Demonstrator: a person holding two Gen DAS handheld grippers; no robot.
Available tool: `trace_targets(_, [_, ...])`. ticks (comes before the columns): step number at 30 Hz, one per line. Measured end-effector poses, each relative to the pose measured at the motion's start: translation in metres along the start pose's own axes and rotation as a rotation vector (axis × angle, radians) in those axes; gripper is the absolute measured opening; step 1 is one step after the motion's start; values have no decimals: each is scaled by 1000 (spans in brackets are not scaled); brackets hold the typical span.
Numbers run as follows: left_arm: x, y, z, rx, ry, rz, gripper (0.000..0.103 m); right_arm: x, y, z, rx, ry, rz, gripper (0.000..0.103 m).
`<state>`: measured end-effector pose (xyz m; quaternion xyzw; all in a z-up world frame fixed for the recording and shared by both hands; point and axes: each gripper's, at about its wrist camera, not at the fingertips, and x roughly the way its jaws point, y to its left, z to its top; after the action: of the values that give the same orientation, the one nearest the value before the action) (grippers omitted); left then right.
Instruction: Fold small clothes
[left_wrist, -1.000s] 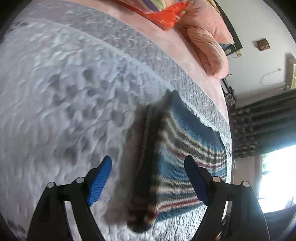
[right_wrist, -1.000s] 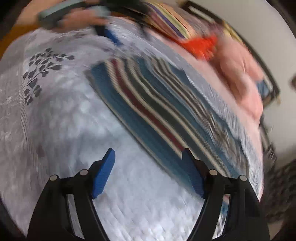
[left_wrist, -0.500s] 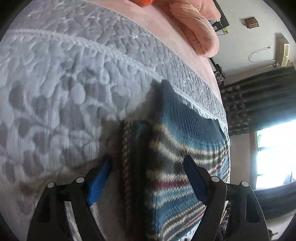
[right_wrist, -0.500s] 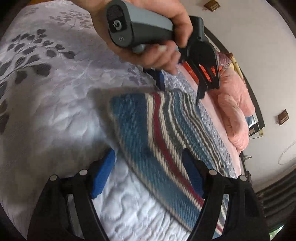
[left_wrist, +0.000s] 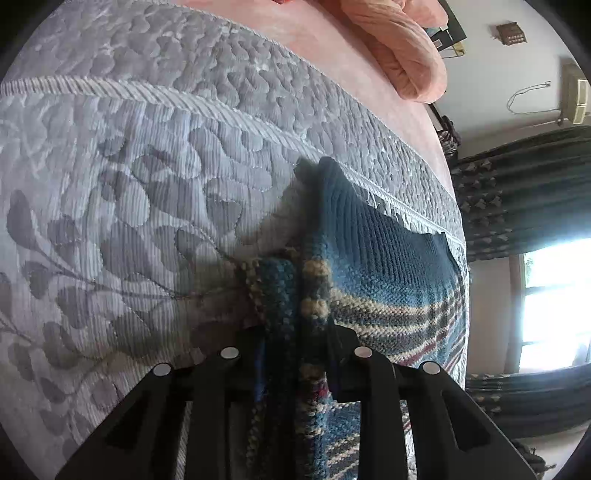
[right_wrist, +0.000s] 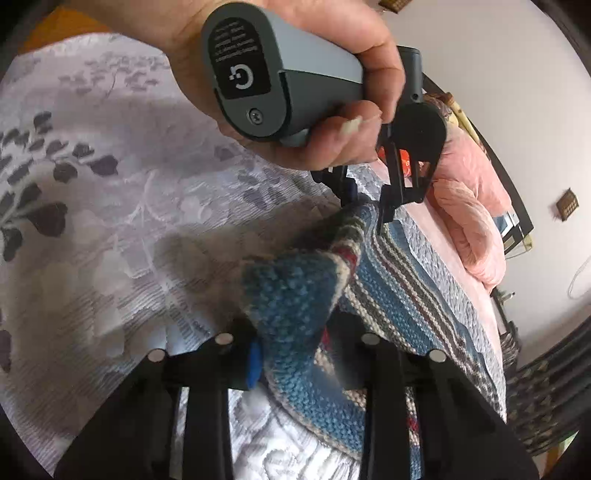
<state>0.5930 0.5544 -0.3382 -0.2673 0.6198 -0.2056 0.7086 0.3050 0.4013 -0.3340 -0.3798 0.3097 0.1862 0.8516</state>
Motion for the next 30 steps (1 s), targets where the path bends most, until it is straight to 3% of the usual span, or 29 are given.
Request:
trace_targets(12, [-23,-49,12,56,20,90,22,-29,-53,16,157,-41,25,16])
trace_targets(30, [-54,-134,24,136,3,205,21,-74,-114,22,294,-106,10,14])
